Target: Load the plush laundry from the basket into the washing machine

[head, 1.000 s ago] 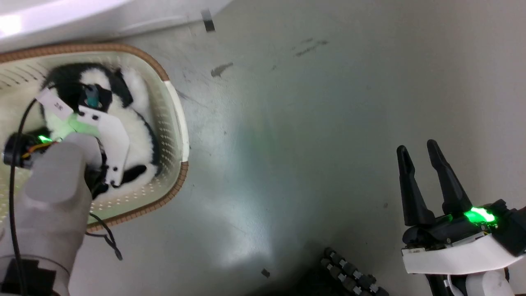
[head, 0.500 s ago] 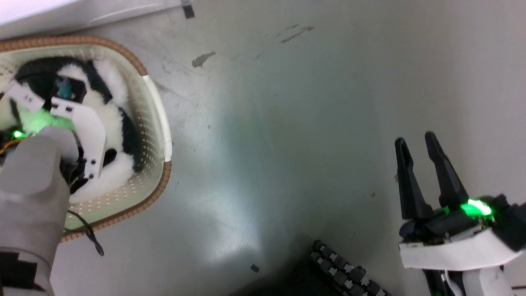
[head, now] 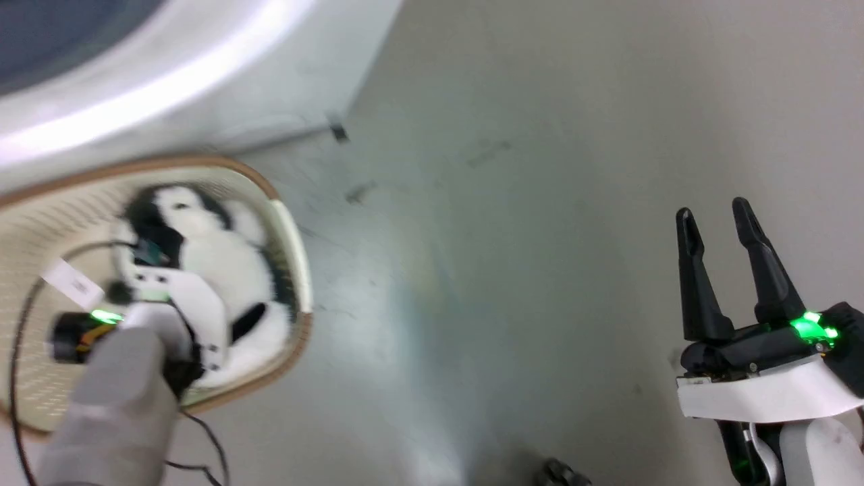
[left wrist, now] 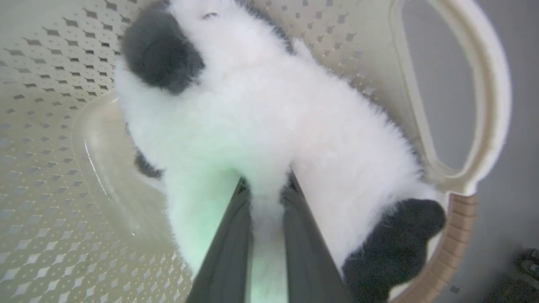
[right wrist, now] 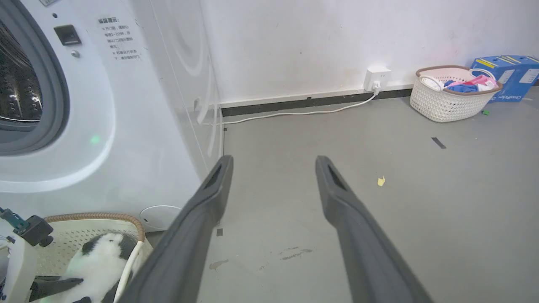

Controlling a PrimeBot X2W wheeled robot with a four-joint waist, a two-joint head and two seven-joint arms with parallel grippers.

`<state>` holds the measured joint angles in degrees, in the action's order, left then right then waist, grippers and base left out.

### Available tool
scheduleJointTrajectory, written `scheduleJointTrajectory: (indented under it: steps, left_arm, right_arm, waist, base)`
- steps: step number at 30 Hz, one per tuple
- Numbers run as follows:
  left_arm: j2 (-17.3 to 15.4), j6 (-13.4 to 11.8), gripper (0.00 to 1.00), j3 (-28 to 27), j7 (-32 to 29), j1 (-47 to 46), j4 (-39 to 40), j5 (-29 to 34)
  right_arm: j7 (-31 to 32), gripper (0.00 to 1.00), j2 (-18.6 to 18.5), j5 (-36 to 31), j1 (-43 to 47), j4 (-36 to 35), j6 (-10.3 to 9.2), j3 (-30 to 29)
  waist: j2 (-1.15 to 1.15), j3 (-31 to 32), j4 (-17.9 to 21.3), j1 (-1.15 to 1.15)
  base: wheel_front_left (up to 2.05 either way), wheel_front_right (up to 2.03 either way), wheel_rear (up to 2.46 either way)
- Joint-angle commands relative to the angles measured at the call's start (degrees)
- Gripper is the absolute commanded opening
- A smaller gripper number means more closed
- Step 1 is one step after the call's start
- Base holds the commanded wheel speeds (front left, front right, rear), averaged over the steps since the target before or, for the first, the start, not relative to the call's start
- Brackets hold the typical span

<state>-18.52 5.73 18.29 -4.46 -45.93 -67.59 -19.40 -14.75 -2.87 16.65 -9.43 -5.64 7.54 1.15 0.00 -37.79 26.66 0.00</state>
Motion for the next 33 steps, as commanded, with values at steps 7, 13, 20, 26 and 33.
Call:
scheduleJointTrajectory:
  steps: [7,13,20,26,33]
  left_arm:
    - [5.63,1.20,0.00,0.38,13.20,7.13,1.78,-2.67]
    - [7.55,1.64,0.00,1.72,17.30,10.81,4.56,-4.02]
    - [7.03,1.73,0.00,2.03,19.30,14.51,13.51,-4.97]
    - [5.48,0.82,0.00,-1.48,19.43,19.26,30.43,-4.23]
    - [2.22,-0.02,0.00,-7.84,19.44,23.62,49.30,-1.64]
  right_arm:
    - [-0.25,1.00,0.00,-5.59,3.13,0.83,-0.05,-2.54]
    - [-0.25,1.00,0.00,-7.11,4.98,1.27,-0.05,-3.45]
    - [-0.25,1.00,0.00,-7.60,6.43,1.72,-0.05,-3.58]
    - [-0.25,1.00,0.00,-7.50,6.70,1.27,-0.05,-2.75]
    - [-0.25,1.00,0.00,-7.30,6.04,0.44,-0.05,-1.55]
  waist:
    - [0.00,16.10,-11.08,0.00]
    - [0.00,20.50,-14.27,0.00]
    - [0.00,23.69,-16.50,0.00]
    - [0.00,24.29,-16.86,0.00]
    - [0.00,21.71,-15.60,0.00]
  base:
    - [0.00,0.00,0.00]
    - [0.00,0.00,0.00]
    - [0.00,0.00,0.00]
    - [0.00,0.00,0.00]
    - [0.00,0.00,0.00]
